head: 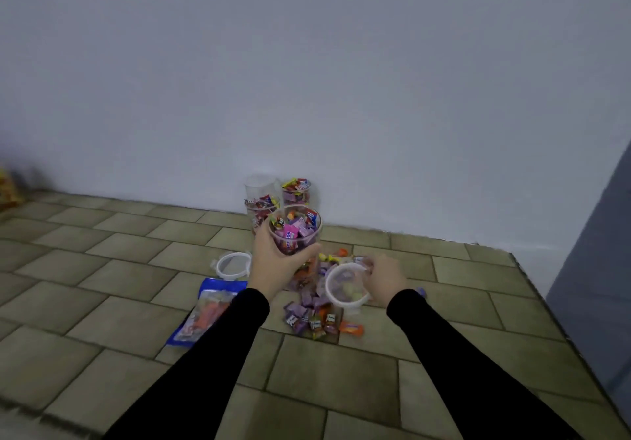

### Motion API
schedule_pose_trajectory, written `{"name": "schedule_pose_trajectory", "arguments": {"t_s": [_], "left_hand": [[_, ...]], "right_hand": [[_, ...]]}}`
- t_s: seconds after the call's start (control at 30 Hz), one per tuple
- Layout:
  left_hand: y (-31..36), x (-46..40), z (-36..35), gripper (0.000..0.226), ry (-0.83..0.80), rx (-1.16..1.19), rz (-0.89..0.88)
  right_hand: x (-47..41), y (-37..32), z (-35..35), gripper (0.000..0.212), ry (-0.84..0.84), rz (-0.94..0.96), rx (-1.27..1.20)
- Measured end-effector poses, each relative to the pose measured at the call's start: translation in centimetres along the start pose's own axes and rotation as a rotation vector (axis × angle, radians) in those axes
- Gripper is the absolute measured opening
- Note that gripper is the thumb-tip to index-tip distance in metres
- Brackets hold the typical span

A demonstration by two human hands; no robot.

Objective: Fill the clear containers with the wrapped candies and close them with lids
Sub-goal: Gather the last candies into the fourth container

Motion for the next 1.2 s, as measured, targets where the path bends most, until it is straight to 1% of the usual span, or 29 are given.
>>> {"name": "schedule_pose_trajectory", "arguments": {"t_s": [0.1,0.2,0.37,0.47,0.53,0.63,0.8,0.9,1.0,1.1,1.2], "left_hand": [[-1.0,-3.0,3.7,0.087,0.089,-0.022,0.022],[-1.5,-6.0,7.2,0.089,0.156,-0.043,0.005],[-3.7,-11.8,12.2,0.083,0.235,-0.118,-0.001],[-4.7,-14.3,13.3,0.076,0.269,-0.14,-0.004],[-5.7,-16.2,13.8,0.073,0.275,-0.151,-0.003],[-7.0,-18.6,14.0,0.073,0.247,-0.161,0.013],[-9.3,-20.3,12.6,0.071,0.196,-0.137,0.069],[-11.1,-21.6,11.4,0.076,0.131,-0.149,0.085],[-12.6,-23.0,10.4,0.079,0.081,-0.166,0.1],[-13.4,-24.1,9.7,0.072,0.042,-0.164,0.116],[-14.5,-25.5,9.1,0.077,-0.004,-0.173,0.13]], "right_hand": [[-0.5,-4.0,-3.0,0.024,-0.034,-0.016,-0.119],[-1.1,-8.0,-6.2,0.021,-0.068,-0.01,-0.21],[-2.5,-14.4,-11.1,0.02,-0.129,-0.016,-0.313],[-3.1,-17.0,-13.7,0.017,-0.173,-0.013,-0.326],[-3.5,-18.6,-15.9,0.016,-0.198,-0.059,-0.348],[-3.4,-20.3,-18.8,0.015,-0.241,-0.117,-0.362],[-2.7,-22.1,-23.1,0.02,-0.277,-0.109,-0.327],[-3.3,-22.6,-25.0,0.02,-0.299,-0.138,-0.31],[-4.2,-22.9,-26.2,0.017,-0.287,-0.185,-0.305],[-5.1,-23.4,-27.1,0.017,-0.246,-0.203,-0.302],[-6.3,-24.2,-27.9,0.018,-0.208,-0.205,-0.293]]}}
Point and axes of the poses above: each hand's wrist, its own x-axis away from the middle knuckle, its own z-axis out of the back of the hand, y = z × x, the point moved 2 cm from there along -x, towards the middle knuckle, and after that the axes turned 14 degrees about y, right-handed, at the moved point
